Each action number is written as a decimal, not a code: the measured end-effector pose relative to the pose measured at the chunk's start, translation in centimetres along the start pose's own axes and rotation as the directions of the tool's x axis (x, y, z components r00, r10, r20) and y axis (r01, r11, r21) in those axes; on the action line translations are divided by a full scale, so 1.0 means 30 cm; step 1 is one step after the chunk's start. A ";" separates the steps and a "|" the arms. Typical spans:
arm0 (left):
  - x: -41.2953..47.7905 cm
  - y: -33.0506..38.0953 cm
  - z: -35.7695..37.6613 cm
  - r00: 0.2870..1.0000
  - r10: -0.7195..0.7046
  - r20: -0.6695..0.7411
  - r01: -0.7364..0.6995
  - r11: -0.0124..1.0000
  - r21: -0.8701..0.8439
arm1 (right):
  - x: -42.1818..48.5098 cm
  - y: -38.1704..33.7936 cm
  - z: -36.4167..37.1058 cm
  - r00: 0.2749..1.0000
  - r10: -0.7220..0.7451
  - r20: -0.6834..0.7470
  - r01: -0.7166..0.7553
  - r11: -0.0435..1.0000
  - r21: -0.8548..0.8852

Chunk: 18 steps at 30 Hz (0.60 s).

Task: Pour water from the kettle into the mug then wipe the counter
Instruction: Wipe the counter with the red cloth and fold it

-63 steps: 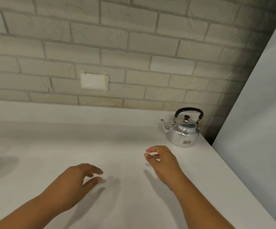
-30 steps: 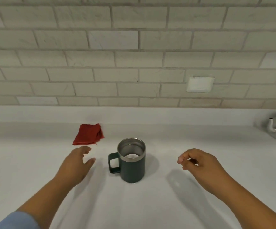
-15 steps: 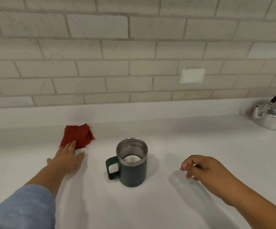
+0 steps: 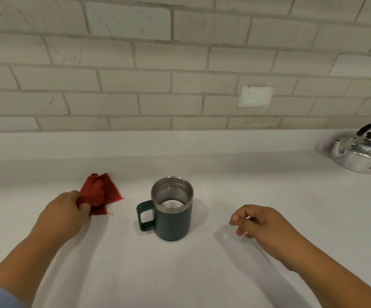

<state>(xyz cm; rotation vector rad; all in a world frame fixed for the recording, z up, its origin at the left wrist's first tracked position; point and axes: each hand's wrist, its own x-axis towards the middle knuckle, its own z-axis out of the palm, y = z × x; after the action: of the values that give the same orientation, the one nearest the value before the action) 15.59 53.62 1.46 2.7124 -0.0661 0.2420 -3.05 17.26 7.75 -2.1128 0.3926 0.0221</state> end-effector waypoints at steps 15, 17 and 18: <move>-0.311 0.232 -0.347 0.929 0.261 0.263 -0.085 0.840 -0.536 | -0.081 -0.134 0.073 0.953 -0.221 0.205 0.207 0.974 0.089; -0.357 0.310 -0.361 0.846 0.359 0.395 -0.044 0.785 -0.618 | -0.105 -0.158 0.091 0.918 -0.300 0.259 0.272 0.952 0.139; -0.378 0.350 -0.366 0.782 0.422 0.458 -0.004 0.738 -0.674 | -0.116 -0.165 0.096 0.894 -0.340 0.292 0.304 0.939 0.164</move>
<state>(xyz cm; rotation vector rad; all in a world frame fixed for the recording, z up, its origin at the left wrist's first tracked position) 1.81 48.61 13.49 1.9634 -0.5619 -0.4974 -4.53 23.04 10.83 -1.9929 -0.1496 0.1398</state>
